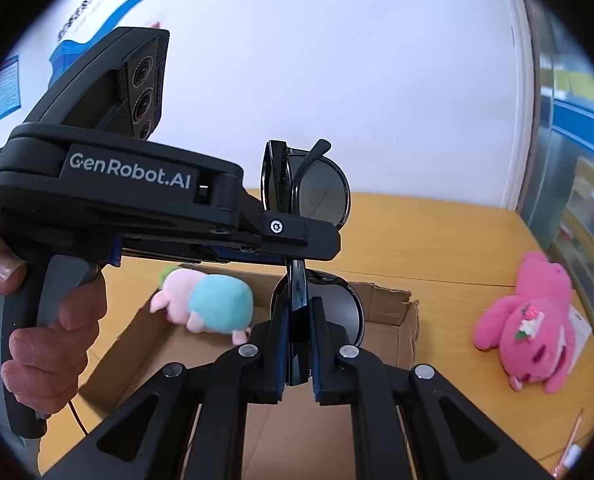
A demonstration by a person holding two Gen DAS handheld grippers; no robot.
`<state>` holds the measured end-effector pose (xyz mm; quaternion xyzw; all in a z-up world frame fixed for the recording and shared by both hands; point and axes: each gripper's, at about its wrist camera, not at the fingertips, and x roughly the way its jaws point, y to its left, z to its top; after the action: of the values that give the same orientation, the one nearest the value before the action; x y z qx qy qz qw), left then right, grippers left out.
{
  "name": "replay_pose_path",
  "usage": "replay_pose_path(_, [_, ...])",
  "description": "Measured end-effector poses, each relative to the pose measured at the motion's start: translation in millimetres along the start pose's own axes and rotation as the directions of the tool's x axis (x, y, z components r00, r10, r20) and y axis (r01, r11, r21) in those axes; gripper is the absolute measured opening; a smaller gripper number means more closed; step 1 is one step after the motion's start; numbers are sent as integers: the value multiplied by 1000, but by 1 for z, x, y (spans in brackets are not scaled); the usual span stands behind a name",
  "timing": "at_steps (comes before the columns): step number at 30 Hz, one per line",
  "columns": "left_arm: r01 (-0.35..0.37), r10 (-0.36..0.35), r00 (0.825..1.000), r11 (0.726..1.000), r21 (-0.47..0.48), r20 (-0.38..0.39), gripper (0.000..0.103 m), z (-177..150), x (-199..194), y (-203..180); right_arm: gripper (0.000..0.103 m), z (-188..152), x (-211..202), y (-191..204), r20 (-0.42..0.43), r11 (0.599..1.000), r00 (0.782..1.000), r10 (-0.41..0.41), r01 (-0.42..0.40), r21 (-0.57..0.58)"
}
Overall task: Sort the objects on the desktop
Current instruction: 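Carry the sunglasses with both grippers into the box and release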
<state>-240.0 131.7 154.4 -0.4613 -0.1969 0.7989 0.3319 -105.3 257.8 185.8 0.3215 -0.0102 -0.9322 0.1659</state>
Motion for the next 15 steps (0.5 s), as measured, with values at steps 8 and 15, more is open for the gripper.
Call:
replay_pose_path(8, [15,-34,988,992,-123,-149,28,4,107,83,9,-29,97,-48,-183,994,983,17,3,105])
replay_pose_path(15, [14,-71,970,971,-237,-231,28,-15,169,136,9,-66,159,-71,-328,982,944,23,40,185])
